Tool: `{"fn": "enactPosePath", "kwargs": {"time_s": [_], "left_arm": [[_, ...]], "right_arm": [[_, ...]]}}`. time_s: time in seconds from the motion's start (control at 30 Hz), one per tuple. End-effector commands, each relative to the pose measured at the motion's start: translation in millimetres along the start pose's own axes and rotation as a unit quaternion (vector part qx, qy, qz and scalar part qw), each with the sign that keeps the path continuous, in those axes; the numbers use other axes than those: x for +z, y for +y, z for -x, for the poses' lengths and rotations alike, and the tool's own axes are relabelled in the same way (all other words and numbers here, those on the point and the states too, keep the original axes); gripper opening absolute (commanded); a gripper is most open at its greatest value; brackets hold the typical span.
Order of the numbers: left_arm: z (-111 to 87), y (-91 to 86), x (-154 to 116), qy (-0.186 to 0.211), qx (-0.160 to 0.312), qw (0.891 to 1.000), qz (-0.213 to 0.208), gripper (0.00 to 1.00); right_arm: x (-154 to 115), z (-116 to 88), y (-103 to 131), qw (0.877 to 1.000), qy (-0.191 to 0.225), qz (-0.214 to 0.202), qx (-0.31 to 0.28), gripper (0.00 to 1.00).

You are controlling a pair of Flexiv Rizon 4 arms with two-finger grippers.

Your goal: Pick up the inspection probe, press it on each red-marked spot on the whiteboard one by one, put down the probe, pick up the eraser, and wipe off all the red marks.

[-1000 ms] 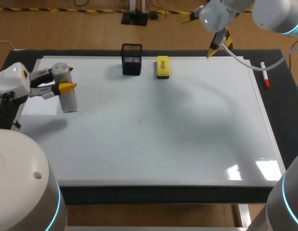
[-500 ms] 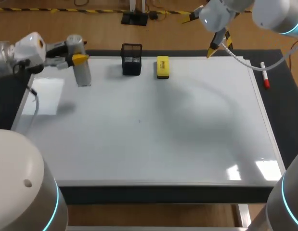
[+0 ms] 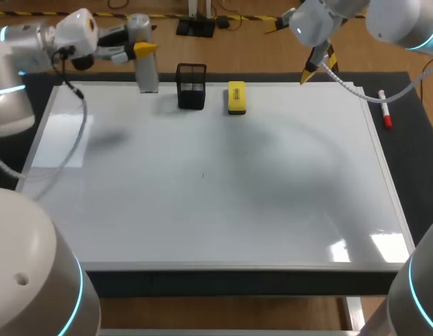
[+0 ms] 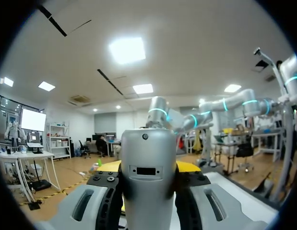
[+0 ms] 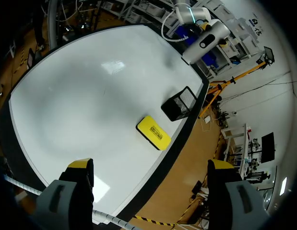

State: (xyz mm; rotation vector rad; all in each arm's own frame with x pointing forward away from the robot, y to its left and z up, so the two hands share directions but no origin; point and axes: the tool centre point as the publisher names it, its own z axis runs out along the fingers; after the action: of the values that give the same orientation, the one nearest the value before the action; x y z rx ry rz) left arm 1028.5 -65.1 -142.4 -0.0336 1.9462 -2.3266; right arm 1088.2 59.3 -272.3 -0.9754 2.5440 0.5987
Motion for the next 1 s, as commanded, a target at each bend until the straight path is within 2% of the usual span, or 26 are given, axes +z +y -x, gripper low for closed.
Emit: {"fn": "enactPosePath", "kwargs": {"time_s": [0.03,0.27,0.63,1.0], "left_arm": [[32.1,2.1,25,0.055,-0.002,0.998,0.001,0.00],[48.7,5.3,49,0.072,-0.006,0.997,-0.006,0.00],[67.4,26.4,81,0.105,-0.009,0.994,-0.019,0.00],[82.7,43.1,85,0.098,-0.006,0.995,-0.019,0.00]], "right_arm": [[-1,0,0,1.000,0.002,-0.001,-0.001,1.00],[-1,0,0,1.000,0.002,-0.001,-0.001,1.00],[-1,0,0,1.000,0.002,-0.001,-0.001,1.00],[-1,0,0,1.000,0.002,-0.001,-0.001,1.00]]}}
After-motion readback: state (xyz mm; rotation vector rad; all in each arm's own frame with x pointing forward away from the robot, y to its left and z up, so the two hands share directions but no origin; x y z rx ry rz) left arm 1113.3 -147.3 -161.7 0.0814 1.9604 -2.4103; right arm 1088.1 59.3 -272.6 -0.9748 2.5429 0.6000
